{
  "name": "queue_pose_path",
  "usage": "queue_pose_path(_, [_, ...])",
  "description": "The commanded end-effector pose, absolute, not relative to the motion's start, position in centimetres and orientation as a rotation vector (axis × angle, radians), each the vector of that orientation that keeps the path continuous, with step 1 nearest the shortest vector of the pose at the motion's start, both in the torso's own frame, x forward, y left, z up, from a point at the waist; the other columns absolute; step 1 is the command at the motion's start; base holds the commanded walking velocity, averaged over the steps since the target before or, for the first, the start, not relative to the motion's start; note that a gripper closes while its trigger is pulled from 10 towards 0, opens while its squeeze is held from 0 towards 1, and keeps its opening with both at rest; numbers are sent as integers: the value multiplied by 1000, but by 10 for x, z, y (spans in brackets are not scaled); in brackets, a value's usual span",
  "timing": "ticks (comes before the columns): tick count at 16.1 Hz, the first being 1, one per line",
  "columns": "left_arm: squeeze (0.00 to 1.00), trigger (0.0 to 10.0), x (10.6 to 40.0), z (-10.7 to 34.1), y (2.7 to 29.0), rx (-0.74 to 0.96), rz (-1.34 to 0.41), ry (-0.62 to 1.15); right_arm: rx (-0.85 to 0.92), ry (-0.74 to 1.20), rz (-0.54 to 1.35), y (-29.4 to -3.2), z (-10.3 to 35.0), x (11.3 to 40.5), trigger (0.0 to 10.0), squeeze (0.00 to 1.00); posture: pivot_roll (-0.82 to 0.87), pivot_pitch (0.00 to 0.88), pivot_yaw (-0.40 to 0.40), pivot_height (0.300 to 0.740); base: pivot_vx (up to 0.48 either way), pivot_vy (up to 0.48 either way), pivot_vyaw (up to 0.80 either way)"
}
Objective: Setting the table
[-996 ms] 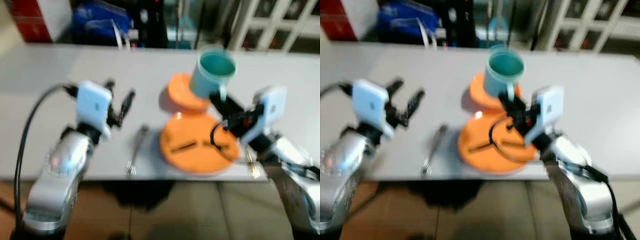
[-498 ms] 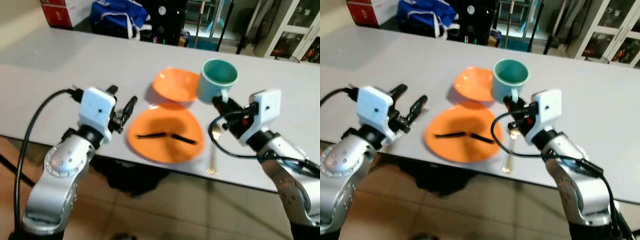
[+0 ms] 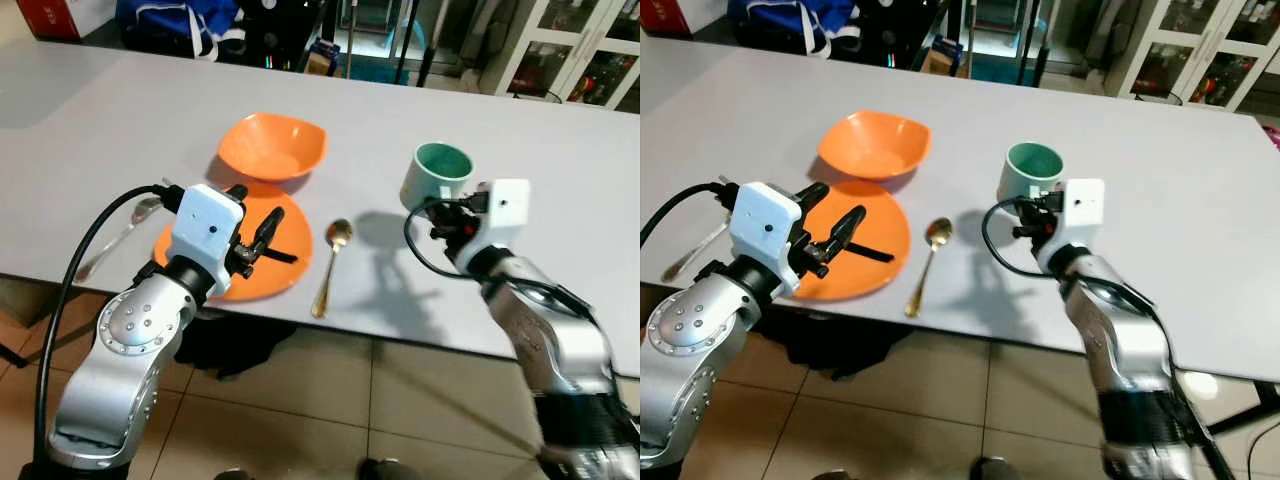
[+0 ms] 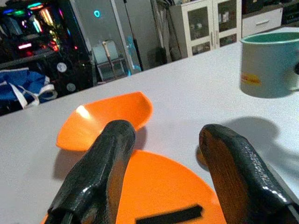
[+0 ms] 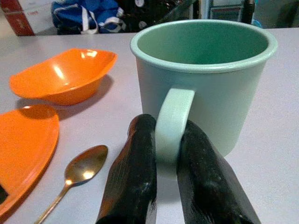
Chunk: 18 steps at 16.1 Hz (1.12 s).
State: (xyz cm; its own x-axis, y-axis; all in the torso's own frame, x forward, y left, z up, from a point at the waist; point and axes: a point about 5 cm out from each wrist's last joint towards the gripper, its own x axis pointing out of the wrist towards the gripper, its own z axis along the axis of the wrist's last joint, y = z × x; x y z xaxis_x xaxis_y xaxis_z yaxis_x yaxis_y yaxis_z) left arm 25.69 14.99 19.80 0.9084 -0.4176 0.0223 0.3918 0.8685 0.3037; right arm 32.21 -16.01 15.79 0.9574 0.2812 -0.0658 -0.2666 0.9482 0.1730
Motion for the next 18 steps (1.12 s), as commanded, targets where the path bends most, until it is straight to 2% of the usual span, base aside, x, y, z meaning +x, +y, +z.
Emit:
queue_pose_path(1, [0,10000,256,196,153,316,-421,-59,175,58,301,-154,164,329,10000,0,39,80,-22,740,0,0,0])
queue_pose_path(4, [0,10000,254,193,163,360,-409,-27,213,63,291,-144,159,365,10000,0,77,104,-20,740,0,0,0])
queue_pose_path(7, [0,10000,249,197,166,380,-422,-23,149,68,244,-141,158,388,10000,0,124,133,-22,740,0,0,0])
queue_pose_path(9, [0,10000,243,202,163,392,-470,-26,135,68,228,-137,160,395,10000,0,157,153,-27,740,0,0,0])
queue_pose_path(18, [0,10000,235,236,170,394,-466,-104,140,24,169,-138,182,410,10000,0,215,261,-13,740,0,0,0])
